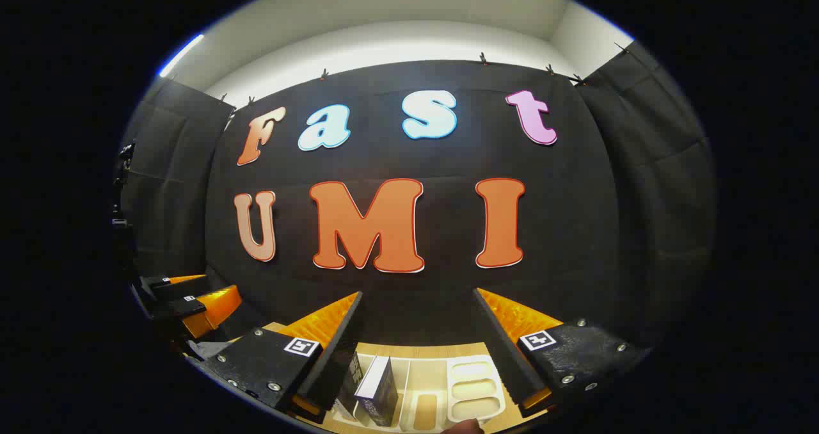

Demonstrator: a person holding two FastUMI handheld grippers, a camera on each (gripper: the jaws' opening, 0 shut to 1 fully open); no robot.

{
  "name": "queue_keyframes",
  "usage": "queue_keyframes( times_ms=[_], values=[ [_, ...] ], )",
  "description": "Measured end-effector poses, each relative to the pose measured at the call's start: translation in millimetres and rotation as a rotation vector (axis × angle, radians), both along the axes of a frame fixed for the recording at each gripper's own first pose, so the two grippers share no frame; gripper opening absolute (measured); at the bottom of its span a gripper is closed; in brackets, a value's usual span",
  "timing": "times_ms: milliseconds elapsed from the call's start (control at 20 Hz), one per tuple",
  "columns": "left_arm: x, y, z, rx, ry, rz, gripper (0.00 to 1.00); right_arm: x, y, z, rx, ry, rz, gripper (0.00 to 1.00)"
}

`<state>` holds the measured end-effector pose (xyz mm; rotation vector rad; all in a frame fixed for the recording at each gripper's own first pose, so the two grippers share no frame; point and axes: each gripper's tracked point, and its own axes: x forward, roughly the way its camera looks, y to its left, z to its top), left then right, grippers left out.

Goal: Open the schoolbag, grab two books from the bookshelf and put them into the schoolbag.

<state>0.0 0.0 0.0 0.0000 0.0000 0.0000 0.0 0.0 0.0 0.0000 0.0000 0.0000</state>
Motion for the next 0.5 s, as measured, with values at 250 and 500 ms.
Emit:
queue_keyframes(
  times_ms=[250, 500],
  values=[
    [10.3, 11.7, -3.5, -0.005, 0.016, -0.039, 1.00, 5.5, 9.9, -13.6, 0.013, 0.051, -0.054, 1.00],
    [10.3, 20.1, -12.3, -0.024, 0.040, -0.050, 0.98, 3.1, 16.7, -15.5, 0.002, 0.056, -0.069, 0.98]
  ],
)
